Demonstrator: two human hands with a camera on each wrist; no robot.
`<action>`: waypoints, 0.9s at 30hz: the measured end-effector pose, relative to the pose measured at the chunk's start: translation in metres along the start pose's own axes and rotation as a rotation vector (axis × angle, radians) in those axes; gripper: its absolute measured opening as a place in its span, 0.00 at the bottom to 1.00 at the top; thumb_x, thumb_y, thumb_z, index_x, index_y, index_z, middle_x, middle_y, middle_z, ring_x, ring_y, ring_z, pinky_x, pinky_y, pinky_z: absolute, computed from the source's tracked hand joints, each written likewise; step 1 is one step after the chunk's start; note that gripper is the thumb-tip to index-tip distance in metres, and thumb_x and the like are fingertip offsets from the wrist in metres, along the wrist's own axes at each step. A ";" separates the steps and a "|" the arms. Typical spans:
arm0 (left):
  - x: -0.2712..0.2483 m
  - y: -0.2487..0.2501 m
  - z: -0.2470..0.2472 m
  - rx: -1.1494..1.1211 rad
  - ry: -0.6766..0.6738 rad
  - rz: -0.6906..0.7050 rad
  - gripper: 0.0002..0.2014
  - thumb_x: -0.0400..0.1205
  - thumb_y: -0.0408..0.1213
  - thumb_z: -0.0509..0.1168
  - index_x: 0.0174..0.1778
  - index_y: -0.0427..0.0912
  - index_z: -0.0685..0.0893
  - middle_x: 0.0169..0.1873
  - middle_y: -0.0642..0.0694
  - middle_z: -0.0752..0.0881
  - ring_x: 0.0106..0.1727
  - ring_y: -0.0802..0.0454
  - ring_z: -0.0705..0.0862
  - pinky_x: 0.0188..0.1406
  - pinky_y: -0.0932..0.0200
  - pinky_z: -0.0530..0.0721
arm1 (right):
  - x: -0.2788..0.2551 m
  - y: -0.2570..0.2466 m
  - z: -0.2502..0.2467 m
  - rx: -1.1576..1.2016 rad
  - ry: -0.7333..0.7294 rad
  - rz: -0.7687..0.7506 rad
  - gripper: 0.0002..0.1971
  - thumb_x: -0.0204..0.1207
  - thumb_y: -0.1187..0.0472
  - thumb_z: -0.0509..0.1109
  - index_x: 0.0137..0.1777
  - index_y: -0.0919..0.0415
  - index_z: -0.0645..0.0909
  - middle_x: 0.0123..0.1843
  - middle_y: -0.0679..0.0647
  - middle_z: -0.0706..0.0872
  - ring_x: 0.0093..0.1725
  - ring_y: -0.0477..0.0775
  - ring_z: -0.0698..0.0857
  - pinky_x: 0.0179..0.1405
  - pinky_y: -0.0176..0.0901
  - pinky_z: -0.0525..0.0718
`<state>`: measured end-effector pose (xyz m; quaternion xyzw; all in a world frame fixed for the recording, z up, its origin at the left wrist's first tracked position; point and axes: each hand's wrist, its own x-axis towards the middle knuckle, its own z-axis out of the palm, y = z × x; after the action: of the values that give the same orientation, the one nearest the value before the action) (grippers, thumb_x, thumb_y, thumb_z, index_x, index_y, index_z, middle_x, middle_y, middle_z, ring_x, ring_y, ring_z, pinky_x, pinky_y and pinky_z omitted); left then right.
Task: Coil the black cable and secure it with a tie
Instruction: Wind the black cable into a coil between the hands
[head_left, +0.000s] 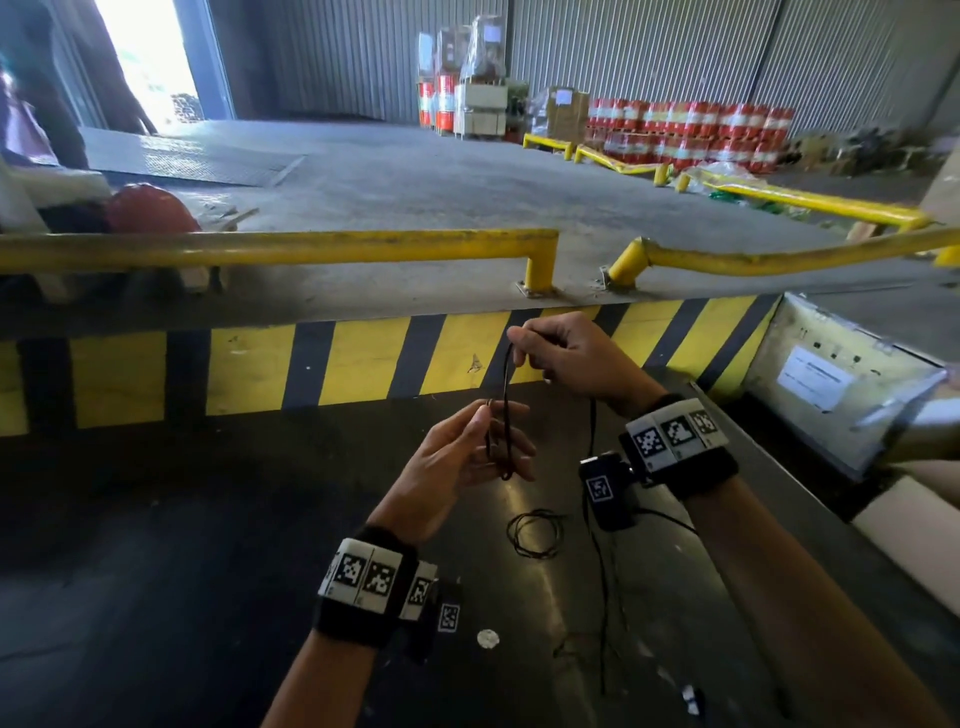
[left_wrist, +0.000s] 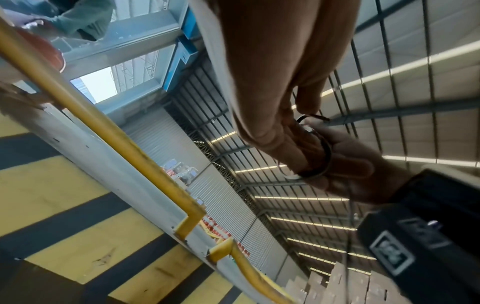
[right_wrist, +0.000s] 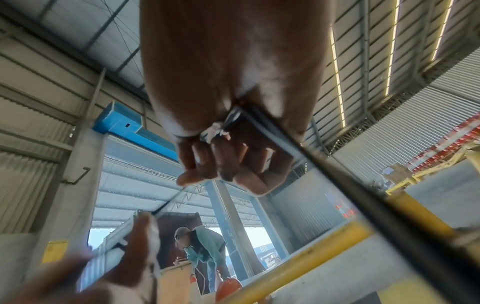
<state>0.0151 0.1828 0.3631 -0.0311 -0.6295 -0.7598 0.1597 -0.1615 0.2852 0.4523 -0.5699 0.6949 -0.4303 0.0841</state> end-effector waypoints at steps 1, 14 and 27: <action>0.000 0.003 0.002 -0.015 -0.005 0.009 0.20 0.91 0.42 0.50 0.72 0.36 0.79 0.52 0.33 0.88 0.48 0.39 0.89 0.53 0.47 0.88 | 0.003 0.003 0.002 -0.002 0.003 0.006 0.18 0.88 0.54 0.64 0.38 0.56 0.85 0.33 0.56 0.81 0.32 0.45 0.78 0.32 0.31 0.77; 0.004 0.025 0.005 0.116 -0.010 -0.047 0.18 0.93 0.42 0.49 0.75 0.43 0.75 0.50 0.34 0.87 0.32 0.40 0.88 0.37 0.51 0.89 | 0.007 -0.005 0.012 0.051 0.044 -0.062 0.16 0.88 0.58 0.65 0.36 0.54 0.83 0.28 0.43 0.78 0.26 0.36 0.77 0.30 0.28 0.75; 0.016 0.058 0.017 0.107 0.045 0.312 0.16 0.93 0.33 0.45 0.77 0.35 0.65 0.52 0.36 0.83 0.44 0.39 0.90 0.37 0.55 0.89 | -0.010 0.041 0.078 0.418 -0.030 0.184 0.22 0.89 0.52 0.60 0.59 0.74 0.83 0.40 0.72 0.80 0.39 0.59 0.79 0.38 0.48 0.78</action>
<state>0.0134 0.1873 0.4252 -0.1029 -0.6527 -0.6918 0.2913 -0.1405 0.2535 0.3723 -0.4808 0.6384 -0.5469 0.2492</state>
